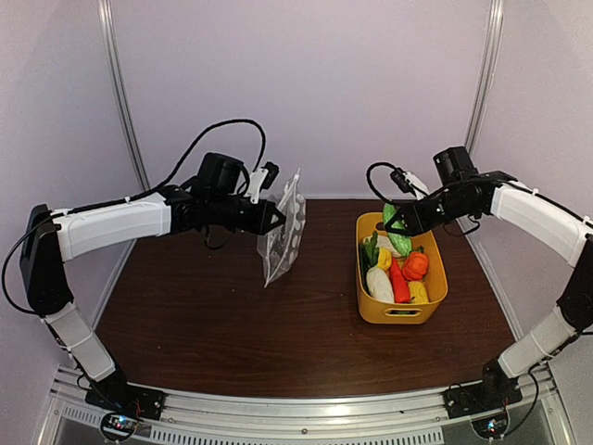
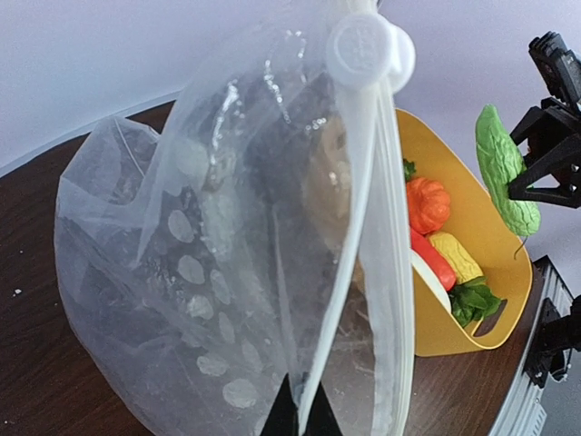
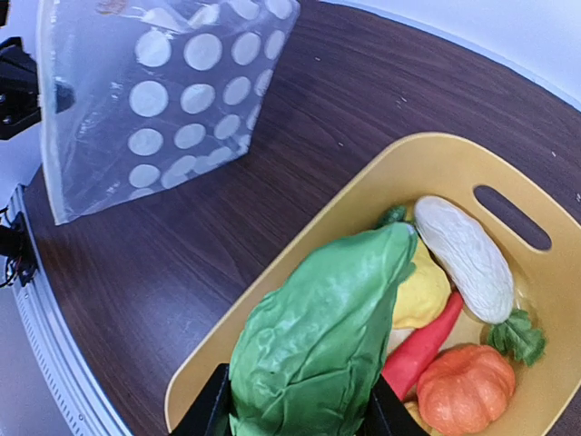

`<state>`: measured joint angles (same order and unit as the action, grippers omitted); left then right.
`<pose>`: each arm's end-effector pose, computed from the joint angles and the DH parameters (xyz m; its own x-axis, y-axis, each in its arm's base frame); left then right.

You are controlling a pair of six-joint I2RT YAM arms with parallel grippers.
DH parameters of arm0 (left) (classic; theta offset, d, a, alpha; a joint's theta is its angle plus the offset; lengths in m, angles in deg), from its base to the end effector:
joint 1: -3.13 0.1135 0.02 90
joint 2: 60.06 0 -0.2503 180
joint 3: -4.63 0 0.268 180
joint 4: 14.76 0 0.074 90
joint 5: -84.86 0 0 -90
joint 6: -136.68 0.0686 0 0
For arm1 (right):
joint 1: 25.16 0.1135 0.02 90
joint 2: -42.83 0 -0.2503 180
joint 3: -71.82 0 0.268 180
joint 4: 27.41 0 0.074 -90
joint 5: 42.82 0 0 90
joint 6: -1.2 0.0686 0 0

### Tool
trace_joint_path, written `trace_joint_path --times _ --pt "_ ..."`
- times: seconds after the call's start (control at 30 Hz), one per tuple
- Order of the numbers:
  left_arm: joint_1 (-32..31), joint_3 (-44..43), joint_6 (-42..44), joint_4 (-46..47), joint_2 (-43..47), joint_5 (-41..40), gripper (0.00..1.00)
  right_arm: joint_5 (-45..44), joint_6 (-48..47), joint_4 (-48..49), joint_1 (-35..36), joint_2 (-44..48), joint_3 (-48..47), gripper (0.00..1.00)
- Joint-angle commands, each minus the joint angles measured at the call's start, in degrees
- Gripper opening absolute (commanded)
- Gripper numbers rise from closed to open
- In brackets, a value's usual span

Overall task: Place the food in the zip-top bag and seal the zipper
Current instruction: Place the fake vegetable in the zipper food storage bag.

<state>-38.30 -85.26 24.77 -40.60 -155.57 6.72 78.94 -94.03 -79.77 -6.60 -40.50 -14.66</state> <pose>0.3139 -0.2959 0.2627 -0.6537 0.0899 -0.7514 0.5767 0.7020 -0.4178 0.3155 0.1440 0.2766 -0.6604 -0.3035 -0.6869 -0.6596 0.6717 0.3373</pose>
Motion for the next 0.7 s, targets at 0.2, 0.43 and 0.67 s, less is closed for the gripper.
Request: trace_joint_path --times 0.2,0.43,0.67 --pt "0.3 -7.5 -12.0 2.3 -3.2 6.6 0.0 11.8 -6.1 13.8 8.9 5.2 -7.1 0.13" --pt "-0.6 -10.7 -20.5 2.2 -4.6 8.1 0.0 9.3 -6.9 14.6 19.2 0.5 -14.6 0.12" --pt "-0.9 -11.2 -24.1 2.2 -4.5 11.4 0.0 6.9 -10.4 15.8 27.8 -6.9 -24.2 0.1"
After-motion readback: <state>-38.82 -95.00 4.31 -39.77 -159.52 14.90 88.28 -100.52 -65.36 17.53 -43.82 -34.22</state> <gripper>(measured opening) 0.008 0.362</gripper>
